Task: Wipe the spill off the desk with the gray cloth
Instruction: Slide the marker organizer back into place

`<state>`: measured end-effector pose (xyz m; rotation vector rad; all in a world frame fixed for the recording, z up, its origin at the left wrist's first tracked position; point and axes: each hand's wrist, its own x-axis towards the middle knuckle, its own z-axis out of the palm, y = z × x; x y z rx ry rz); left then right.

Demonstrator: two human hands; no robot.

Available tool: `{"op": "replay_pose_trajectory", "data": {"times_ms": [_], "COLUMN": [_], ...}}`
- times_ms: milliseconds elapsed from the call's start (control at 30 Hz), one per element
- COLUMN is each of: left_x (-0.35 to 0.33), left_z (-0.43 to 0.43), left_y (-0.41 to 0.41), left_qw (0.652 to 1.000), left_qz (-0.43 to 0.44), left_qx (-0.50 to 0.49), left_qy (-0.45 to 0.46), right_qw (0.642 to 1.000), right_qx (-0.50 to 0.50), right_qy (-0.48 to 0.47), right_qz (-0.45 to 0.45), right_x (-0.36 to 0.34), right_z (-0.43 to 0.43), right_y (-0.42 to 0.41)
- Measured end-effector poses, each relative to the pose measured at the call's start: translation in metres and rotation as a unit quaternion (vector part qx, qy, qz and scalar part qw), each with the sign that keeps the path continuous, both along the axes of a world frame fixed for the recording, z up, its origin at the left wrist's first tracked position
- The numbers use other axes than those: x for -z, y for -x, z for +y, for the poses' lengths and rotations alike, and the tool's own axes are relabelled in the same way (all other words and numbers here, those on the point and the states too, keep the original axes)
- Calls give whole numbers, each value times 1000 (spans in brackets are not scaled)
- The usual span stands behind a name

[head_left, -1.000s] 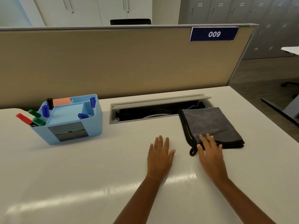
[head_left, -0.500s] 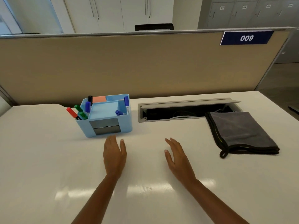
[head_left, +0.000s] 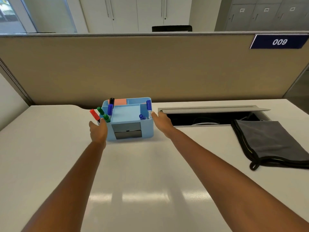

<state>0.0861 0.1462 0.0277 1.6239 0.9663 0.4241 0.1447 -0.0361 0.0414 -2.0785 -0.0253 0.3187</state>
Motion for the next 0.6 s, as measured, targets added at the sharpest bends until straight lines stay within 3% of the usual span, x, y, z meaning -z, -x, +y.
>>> {"op": "replay_pose_trajectory", "data": {"times_ms": [133,367,600], "left_x": [0,-3,-8], "left_z": [10,8,-8], "left_y": [-2,2,26], "left_qw": [999,1000,996], "left_qz": [20,15,0], "left_qx": [27,0,-49], "left_qy": [14,-6,-69], "right_qw": [997,992,995], "right_qx": [15,93,90], "right_qy": [-42,-67,-43], "right_qz": [65,54,-3], "right_x": [4,2,-6], "right_z": [14,20,-1], "right_y": [-6,-8,13]}}
